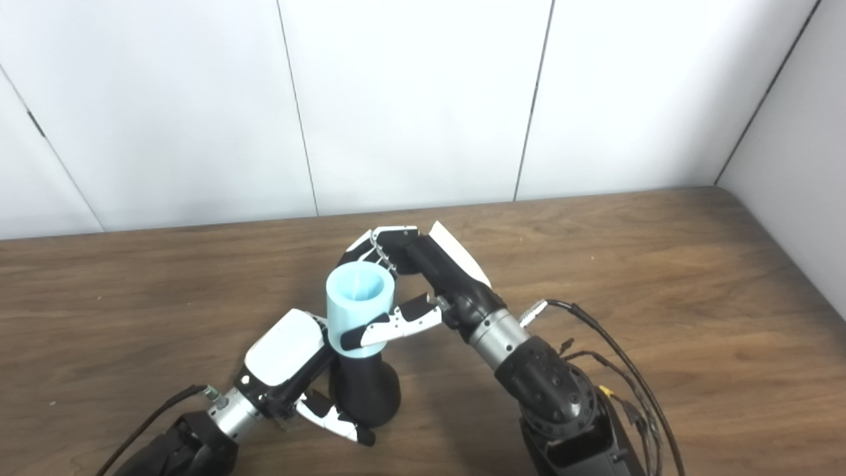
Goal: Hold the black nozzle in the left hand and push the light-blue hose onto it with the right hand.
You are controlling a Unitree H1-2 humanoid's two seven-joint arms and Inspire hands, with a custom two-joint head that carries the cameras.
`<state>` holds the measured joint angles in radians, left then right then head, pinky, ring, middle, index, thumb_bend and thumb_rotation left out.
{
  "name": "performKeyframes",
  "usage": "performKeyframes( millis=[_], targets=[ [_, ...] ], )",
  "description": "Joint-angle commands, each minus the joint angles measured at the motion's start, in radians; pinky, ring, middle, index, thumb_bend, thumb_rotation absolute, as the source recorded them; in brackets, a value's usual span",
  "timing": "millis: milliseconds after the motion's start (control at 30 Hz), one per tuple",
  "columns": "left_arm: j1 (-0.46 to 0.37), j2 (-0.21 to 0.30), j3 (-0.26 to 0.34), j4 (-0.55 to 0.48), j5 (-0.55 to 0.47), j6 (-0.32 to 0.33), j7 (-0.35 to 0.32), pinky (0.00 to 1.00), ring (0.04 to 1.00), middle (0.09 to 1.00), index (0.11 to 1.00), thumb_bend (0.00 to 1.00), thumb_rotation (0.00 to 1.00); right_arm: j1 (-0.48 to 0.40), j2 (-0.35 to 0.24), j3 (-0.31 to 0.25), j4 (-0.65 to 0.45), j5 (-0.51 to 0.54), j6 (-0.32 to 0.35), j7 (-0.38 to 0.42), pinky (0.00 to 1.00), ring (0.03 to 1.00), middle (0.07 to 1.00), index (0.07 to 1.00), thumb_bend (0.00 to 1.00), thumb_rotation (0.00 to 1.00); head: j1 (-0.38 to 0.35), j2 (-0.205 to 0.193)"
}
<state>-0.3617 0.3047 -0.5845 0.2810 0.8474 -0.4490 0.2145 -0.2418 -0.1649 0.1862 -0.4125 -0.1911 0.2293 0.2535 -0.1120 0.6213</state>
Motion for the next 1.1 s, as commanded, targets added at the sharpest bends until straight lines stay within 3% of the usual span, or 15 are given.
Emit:
performKeyframes(
  millis=[0,33,267,600,633,767,833,1067],
  targets=[
    [0.109,-0.026,-0.044,0.047,-0.008,-0.019,-0.007,0.17,0.342,0.425,0.524,0.49,0.0,-0.009,0.0,0.006,-0.005,-0.009,-0.047,-0.009,0.29,0.402,0.475,0.532,0.51,0.0,0.0,0.001],
    [0.11,-0.026,-0.042,0.044,-0.012,-0.018,-0.013,0.17,0.377,0.464,0.499,0.5,0.0,-0.006,-0.001,0.008,-0.004,-0.011,-0.056,-0.009,0.29,0.402,0.475,0.533,0.51,0.0,0.0,0.002],
    [0.112,-0.024,-0.039,0.04,-0.01,-0.018,-0.016,0.18,0.338,0.428,0.529,0.49,0.0,0.009,-0.007,0.016,0.0,-0.023,-0.091,-0.004,0.28,0.402,0.476,0.53,0.51,0.0,-0.001,0.005],
    [0.111,-0.021,-0.038,0.041,-0.009,-0.018,-0.019,0.17,0.34,0.425,0.526,0.49,0.0,0.005,-0.049,0.038,-0.021,-0.058,-0.033,0.025,0.27,0.395,0.463,0.533,0.51,0.0,-0.005,0.007],
    [0.11,-0.021,-0.039,0.044,-0.008,-0.019,-0.015,0.17,0.37,0.456,0.504,0.5,0.0,0.004,-0.055,0.041,-0.023,-0.064,-0.024,0.029,0.26,0.393,0.462,0.535,0.51,0.0,-0.006,0.006],
    [0.108,-0.021,-0.044,0.051,-0.003,-0.02,0.0,0.17,0.345,0.425,0.522,0.49,0.0,0.006,-0.067,0.048,-0.024,-0.073,-0.004,0.034,0.25,0.385,0.461,0.538,0.51,0.0,-0.006,0.006],
    [0.107,-0.019,-0.047,0.051,-0.004,-0.02,0.006,0.16,0.391,0.476,0.489,0.5,0.0,0.012,-0.067,0.048,-0.014,-0.066,-0.022,0.025,0.26,0.387,0.463,0.538,0.51,0.0,-0.006,0.007],
    [0.108,-0.018,-0.047,0.047,-0.009,-0.02,0.001,0.16,0.347,0.431,0.52,0.5,0.0,0.061,-0.035,0.022,0.058,0.001,-0.146,-0.025,0.28,0.4,0.471,0.534,0.51,0.0,-0.004,0.011]
  ],
)
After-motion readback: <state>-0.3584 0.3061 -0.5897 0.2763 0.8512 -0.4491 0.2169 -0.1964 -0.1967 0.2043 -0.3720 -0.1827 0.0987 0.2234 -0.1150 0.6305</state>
